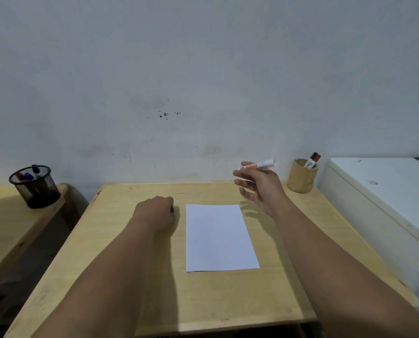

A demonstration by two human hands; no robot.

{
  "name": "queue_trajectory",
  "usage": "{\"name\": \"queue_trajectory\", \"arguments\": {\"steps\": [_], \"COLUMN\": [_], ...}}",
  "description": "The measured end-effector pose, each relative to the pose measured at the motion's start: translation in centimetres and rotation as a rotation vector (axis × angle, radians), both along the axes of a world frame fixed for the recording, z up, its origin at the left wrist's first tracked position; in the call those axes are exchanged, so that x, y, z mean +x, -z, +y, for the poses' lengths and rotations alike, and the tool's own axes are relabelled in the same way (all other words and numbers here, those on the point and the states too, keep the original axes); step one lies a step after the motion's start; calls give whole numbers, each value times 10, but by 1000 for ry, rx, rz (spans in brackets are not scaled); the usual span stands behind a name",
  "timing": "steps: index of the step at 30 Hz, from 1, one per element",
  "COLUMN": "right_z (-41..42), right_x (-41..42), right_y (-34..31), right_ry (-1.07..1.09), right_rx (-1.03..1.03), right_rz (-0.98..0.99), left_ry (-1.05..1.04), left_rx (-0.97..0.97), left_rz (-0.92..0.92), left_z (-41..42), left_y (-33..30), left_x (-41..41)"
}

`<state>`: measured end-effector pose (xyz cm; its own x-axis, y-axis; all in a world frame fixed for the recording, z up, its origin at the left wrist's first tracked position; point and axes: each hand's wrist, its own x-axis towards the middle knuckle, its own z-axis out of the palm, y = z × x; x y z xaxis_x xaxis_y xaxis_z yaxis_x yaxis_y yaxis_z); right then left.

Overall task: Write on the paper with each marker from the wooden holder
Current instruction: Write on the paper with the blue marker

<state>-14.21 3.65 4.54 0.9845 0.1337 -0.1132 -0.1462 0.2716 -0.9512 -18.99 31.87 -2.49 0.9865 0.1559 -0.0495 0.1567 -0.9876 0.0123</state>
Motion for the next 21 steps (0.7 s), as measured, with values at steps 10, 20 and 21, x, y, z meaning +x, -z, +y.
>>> {"name": "queue_trajectory", "arguments": {"steps": [10,20,21], "right_z": [31,79,86], "right_x": [-2,-17,-17], "right_y": [30,59,62], "right_ry": [136,78,95], "right_rx": [-105,-354,-369], "right_rz": [47,-38,-50], "left_ry": [360,365,365], "left_rx": [-195,-197,-195], "left_rz": [-452,-62,-67], "left_z": [-17,-18,-18], "left_y": [18,47,48], "left_x": [-50,-69,-69]}}
